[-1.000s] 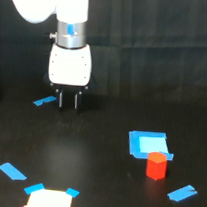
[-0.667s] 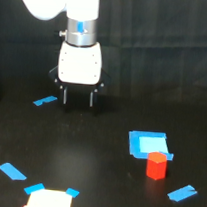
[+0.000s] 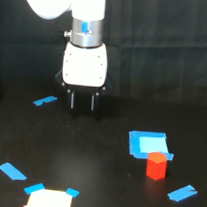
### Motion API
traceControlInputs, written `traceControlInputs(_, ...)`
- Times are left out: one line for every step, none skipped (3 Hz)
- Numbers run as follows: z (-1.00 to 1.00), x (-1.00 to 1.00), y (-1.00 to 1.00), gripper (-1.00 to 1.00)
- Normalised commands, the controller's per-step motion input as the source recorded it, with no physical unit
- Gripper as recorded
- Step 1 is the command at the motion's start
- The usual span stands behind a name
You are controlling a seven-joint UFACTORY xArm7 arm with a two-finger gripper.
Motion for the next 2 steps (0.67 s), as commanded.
traceControlInputs(0.09,0.65,-0.53,0.8)
traceControlInputs(1.0,0.44,-0.19,1.0)
